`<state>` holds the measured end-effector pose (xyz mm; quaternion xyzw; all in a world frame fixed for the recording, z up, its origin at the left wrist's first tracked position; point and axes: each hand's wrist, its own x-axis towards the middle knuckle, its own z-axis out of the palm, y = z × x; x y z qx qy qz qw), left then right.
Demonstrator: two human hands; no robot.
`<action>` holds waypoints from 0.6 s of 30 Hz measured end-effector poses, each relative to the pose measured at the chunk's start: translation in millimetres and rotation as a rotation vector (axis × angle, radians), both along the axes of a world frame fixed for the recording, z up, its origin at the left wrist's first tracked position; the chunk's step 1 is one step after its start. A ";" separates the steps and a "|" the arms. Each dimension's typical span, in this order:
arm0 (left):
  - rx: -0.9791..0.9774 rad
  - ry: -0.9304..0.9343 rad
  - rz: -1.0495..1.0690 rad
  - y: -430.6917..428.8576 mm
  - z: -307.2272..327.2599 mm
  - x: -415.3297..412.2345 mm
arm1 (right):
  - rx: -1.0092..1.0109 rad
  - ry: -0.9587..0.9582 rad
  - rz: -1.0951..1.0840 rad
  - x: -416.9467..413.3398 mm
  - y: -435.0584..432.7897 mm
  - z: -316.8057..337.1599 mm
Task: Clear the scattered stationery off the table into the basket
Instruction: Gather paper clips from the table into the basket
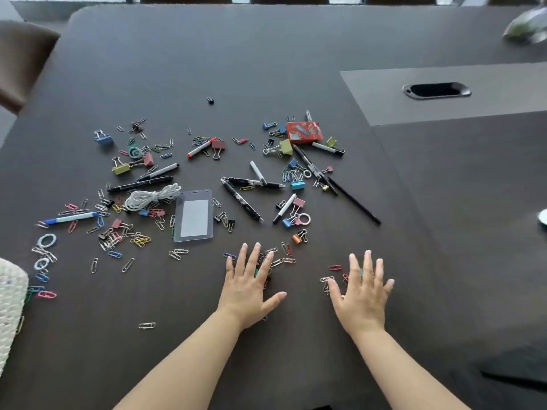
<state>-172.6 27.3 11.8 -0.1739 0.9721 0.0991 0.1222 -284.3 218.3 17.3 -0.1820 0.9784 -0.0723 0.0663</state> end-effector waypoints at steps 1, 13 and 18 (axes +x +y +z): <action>-0.013 0.003 -0.015 6.2 -2.2 -5.9 | 0.008 -0.026 -0.043 -3.0 9.0 -0.8; -0.118 0.058 -0.245 1.1 -4.7 22.7 | -0.021 -0.116 0.356 7.1 -17.3 -11.1; -0.088 0.047 -0.120 0.3 -8.8 -9.9 | 0.009 -0.047 0.370 -10.0 -19.3 -17.4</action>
